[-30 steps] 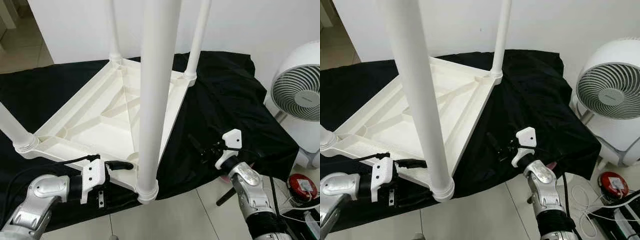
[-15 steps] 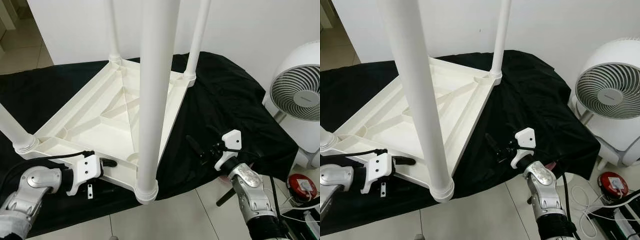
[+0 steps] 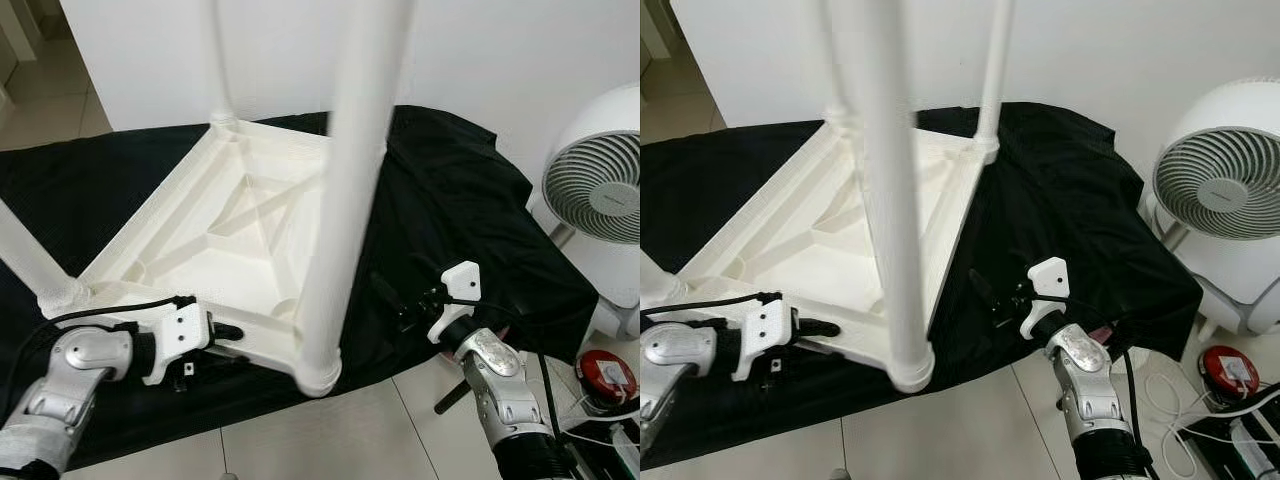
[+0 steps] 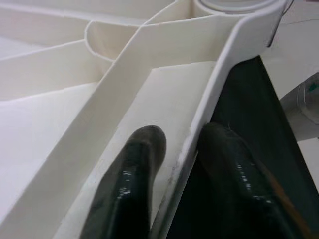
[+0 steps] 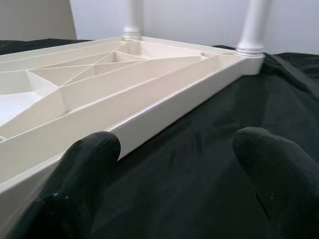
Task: Building children table
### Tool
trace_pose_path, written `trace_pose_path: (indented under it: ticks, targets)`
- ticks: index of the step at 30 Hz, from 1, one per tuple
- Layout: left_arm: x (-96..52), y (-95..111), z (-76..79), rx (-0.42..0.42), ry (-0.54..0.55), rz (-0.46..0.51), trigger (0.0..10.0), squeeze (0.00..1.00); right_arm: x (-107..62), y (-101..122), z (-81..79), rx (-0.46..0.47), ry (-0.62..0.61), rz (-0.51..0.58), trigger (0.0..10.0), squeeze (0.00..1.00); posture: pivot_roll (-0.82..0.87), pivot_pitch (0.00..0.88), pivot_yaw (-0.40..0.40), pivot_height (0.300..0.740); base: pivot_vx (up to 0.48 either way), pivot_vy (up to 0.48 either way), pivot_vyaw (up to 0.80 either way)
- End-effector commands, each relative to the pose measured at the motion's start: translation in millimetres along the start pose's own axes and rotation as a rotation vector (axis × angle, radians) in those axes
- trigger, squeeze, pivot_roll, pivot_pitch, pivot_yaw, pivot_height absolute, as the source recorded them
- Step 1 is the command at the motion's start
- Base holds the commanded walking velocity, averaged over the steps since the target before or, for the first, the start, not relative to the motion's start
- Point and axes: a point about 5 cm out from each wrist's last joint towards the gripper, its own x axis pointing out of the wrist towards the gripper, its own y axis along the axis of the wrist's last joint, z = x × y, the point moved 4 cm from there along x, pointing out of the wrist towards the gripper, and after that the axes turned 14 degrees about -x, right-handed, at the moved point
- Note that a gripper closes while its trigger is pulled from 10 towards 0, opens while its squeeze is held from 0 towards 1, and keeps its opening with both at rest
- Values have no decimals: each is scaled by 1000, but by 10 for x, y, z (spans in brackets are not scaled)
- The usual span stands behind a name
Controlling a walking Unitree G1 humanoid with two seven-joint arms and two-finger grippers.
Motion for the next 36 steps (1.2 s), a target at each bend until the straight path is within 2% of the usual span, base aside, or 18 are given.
trace_pose_path:
  ticks: [1, 2, 4, 7, 8, 9, 10, 11, 20, 21, 25, 27, 28, 30, 31, 33, 34, 36]
  targets:
    - [-40, 80, -226, -13, 214, 60, 627, 0, -15, -25, -24, 3, 3, -19, 10000, 0, -1, 21, -12, 740, 0, 0, 0]
    - [-40, 80, -226, -13, 214, 60, 627, 0, -15, -25, -24, 3, 3, -19, 10000, 0, -1, 21, -12, 740, 0, 0, 0]
    - [2, 108, -230, -5, 215, 73, 1647, 0, -17, -23, -21, 3, 1, -22, 10000, 0, -1, 25, -13, 740, 0, 0, 0]
    - [23, 119, -230, -2, 215, 80, 1451, 0, -18, -21, -18, 2, 0, -22, 10000, 0, -1, 25, -13, 740, 0, 0, 0]
    - [66, 150, -241, 4, 221, 92, 2392, 0, -17, -20, -12, 2, -2, -23, 10000, 0, -4, 26, -15, 740, 0, 0, 0]
    - [66, 150, -241, 4, 221, 92, 2392, 0, -17, -20, -12, 2, -2, -23, 10000, 0, -4, 26, -15, 740, 0, 0, 0]
    - [147, 207, -249, 20, 223, 110, 7020, 0, -14, -19, 1, 1, -10, -24, 10000, 0, -8, 26, -16, 740, 0, 0, 0]
    - [194, 240, -259, 41, 230, 117, 10000, 0, -13, -21, 10, 4, -18, -25, 10000, 0, -10, 27, -17, 740, 0, 0, 0]
    - [315, 370, -271, 70, 241, 164, 10000, 0, -10, -37, 62, 12, -65, -37, 10000, 0, -21, 33, -21, 740, 0, 0, 0]
    - [369, 405, -263, 47, 226, 183, 10000, 1000, -14, -53, 101, 14, -95, -49, 10000, 0, -30, 35, -18, 740, 0, 0, 0]
    - [424, 427, -244, 5, 196, 195, 10000, 1000, -30, -65, 156, 19, -135, -59, 10000, 0, -40, 37, -16, 740, 0, 0, 0]
    - [419, 412, -256, 22, 198, 169, 10000, 1000, -48, -69, 174, 19, -146, -62, 10000, 0, -43, 37, -17, 740, 0, 0, 0]
    - [398, 420, -277, 35, 197, 154, 10000, 765, -62, -75, 179, 21, -152, -64, 10000, 0, -47, 36, -19, 740, 0, 0, 0]
    - [398, 420, -277, 35, 197, 154, 10000, 765, -62, -75, 179, 21, -152, -64, 10000, 0, -47, 36, -19, 740, 0, 0, 0]
    - [379, 456, -303, 50, 200, 156, 10000, 0, -69, -82, 172, 23, -157, -66, 10000, 0, -46, 34, -20, 740, 0, 0, 0]
    - [361, 491, -341, 20, 213, 167, 10000, 0, -66, -78, 133, 30, -144, -60, 10000, 0, -48, 30, -16, 740, 0, 0, 0]
    - [338, 518, -352, -10, 224, 179, 10000, 0, -65, -58, 58, 47, -107, -44, 10000, 1000, -49, 27, -13, 740, 0, 0, 0]
    - [296, 516, -321, -49, 241, 196, 10000, 0, -102, -26, 14, 64, -65, -26, 10000, 1000, -50, 24, -9, 740, 0, 0, 0]
